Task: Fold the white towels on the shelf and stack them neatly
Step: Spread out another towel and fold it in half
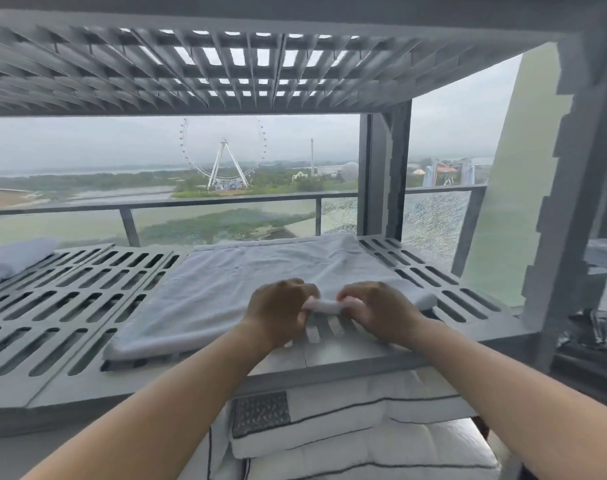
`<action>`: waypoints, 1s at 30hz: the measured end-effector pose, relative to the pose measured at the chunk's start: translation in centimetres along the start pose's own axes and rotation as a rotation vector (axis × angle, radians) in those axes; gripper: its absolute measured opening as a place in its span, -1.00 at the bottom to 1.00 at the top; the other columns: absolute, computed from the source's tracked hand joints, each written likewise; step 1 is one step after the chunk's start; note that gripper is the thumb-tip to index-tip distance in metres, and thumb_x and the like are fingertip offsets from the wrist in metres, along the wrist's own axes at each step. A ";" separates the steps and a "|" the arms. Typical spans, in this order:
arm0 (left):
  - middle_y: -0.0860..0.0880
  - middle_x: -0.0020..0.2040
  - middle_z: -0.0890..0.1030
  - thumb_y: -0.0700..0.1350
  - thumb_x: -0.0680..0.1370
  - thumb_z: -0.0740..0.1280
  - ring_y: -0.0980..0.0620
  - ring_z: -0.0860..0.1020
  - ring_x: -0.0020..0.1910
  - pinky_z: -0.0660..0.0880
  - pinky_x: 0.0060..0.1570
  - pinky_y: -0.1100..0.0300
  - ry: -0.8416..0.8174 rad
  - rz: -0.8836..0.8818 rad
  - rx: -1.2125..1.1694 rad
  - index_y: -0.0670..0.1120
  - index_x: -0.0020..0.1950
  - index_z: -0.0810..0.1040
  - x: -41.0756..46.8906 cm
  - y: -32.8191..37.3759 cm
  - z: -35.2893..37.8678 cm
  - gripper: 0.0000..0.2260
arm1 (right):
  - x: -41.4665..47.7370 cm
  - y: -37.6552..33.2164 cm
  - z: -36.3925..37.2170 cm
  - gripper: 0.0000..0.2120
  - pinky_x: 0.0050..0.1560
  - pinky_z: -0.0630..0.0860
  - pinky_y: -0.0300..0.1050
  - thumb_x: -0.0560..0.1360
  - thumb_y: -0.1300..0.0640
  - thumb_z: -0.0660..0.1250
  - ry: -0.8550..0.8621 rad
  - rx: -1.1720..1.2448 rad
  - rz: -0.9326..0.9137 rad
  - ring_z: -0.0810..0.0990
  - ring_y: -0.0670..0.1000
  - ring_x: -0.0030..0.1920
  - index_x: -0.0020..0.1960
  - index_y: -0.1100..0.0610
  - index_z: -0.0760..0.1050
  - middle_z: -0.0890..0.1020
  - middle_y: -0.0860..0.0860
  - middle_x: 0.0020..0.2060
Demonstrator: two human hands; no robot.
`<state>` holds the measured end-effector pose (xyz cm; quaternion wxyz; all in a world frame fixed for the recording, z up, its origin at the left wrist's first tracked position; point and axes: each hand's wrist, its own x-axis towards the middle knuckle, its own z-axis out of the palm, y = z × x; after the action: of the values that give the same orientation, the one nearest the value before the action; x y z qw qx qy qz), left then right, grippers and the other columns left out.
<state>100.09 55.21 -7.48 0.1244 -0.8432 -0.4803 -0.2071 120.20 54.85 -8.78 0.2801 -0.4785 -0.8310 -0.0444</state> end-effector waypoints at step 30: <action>-0.04 0.03 0.56 -0.07 0.39 0.48 -0.07 0.60 -0.20 0.52 -0.35 0.09 0.182 -0.026 0.326 -0.04 0.01 0.61 1.0 3.5 -0.8 -0.78 | 1.2 11.0 -6.5 -0.80 -0.16 0.53 -0.05 0.41 0.05 0.43 0.314 0.124 -0.040 0.59 0.10 -0.19 -0.12 0.18 0.53 0.64 0.08 -0.15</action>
<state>103.40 53.88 -6.32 0.2996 -0.7835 -0.5049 -0.2035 131.47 59.49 -4.82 0.4347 -0.4306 -0.7876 -0.0730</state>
